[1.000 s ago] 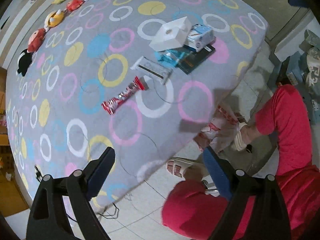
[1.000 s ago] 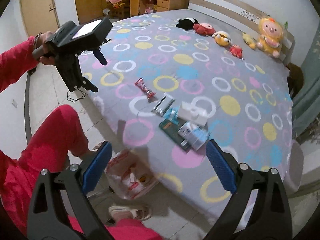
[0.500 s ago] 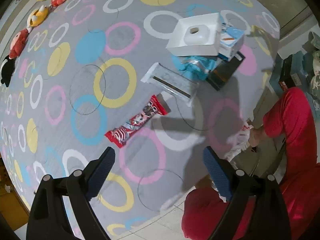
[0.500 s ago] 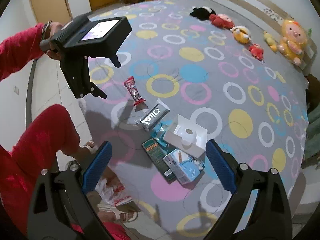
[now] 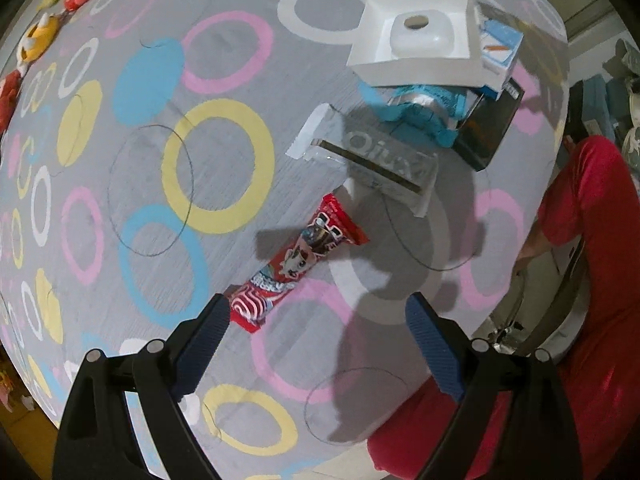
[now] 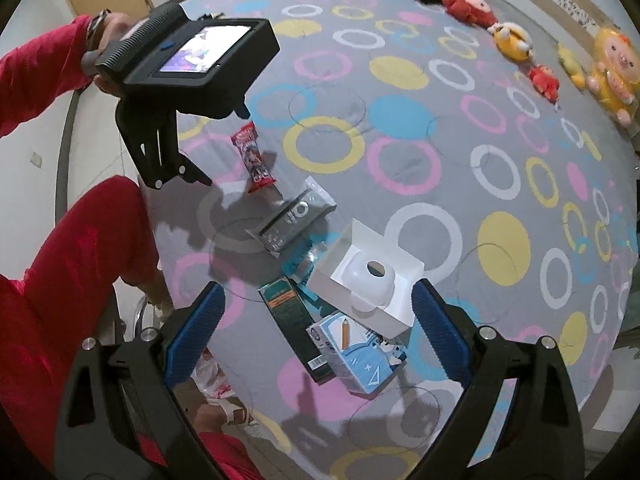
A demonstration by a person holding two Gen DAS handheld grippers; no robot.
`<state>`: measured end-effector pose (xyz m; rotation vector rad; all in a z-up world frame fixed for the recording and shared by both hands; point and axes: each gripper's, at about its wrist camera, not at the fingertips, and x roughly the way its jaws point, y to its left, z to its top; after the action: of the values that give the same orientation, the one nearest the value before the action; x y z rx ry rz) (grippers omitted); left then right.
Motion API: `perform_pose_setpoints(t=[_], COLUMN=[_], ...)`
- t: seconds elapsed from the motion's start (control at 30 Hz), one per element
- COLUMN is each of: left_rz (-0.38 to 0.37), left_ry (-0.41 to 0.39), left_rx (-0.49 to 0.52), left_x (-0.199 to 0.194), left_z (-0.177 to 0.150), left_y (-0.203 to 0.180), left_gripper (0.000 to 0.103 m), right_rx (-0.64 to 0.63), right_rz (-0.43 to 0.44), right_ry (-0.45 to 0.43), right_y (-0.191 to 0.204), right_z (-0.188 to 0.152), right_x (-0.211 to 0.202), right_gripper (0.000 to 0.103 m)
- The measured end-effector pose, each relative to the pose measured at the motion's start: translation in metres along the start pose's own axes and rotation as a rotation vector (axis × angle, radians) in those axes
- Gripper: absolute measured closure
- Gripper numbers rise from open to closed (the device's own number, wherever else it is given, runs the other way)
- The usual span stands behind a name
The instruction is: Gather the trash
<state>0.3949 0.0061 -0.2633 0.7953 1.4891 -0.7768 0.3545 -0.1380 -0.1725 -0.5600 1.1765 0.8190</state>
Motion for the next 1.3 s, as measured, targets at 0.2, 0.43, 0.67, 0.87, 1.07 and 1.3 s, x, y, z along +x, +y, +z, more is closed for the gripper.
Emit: perform_pose_setpoints(t=[0.2,0.43,0.67,0.87,1.07,1.3], left_rz=[-0.016,-0.053,-0.060,-0.026,-0.007,0.022], left_ry=[0.024,0.037,0.047,0.055,0.068,0.098], left_rx=[0.016,0.012,-0.002,-0.006,-0.023,-0.075], left_x=[0.019,0.037,0.048,0.058,0.068,0.073], left_z=[0.002,0.000,0.005,0.015,0.017,0.026], left_y=[0.001,0.013,0.022,0.016,0.013,0.002], left_gripper=[0.016,0.017,0.027,0.035,0.043,0.059], right_rx=[-0.051,-0.097,-0.097,-0.106,-0.112,-0.093], right_rz=[0.023,0.048,0.058,0.055,0.079,0.068], right_ry=[0.072,0.132,0.185,0.205,0.212,0.231], right_y=[0.001,0.005,-0.002,-0.001,0.001,0.002], right_z=[0.006,0.010,0.013,0.010,0.010,0.007], right_x=[0.032,0.062,0.078,0.083,0.089,0.101], right_gripper=[0.011,0.027,0.034,0.046,0.065,0.088])
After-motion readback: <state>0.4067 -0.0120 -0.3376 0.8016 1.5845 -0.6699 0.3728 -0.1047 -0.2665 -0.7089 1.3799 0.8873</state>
